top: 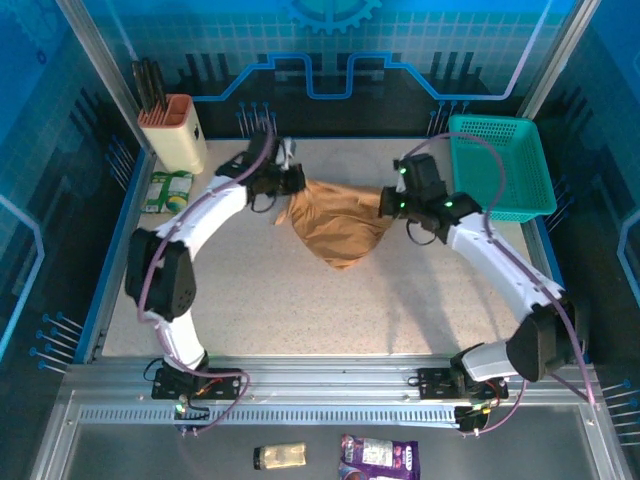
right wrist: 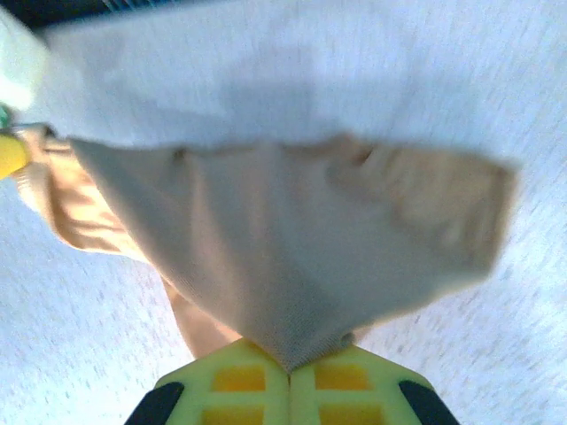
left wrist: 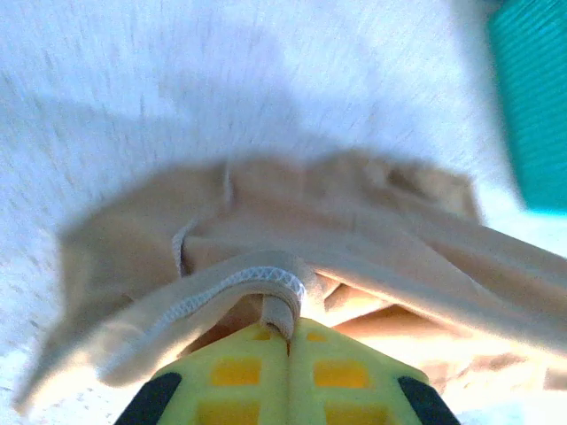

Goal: Fold the inside-out t-shirt

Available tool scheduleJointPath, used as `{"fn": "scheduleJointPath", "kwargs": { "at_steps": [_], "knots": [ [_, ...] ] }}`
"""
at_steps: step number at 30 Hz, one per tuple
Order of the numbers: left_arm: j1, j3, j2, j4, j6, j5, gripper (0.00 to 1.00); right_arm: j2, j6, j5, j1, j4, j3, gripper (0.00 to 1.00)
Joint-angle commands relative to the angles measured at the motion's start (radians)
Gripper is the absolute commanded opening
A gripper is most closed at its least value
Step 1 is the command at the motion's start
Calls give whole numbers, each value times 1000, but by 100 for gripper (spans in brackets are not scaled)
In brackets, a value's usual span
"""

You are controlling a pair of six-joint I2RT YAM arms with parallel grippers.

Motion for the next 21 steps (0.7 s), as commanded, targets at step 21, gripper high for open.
{"fn": "scheduleJointPath", "kwargs": {
  "at_steps": [21],
  "knots": [
    [61, 232, -388, 85, 179, 194, 0, -208, -300, 173, -49, 150, 483, 0]
  ]
}}
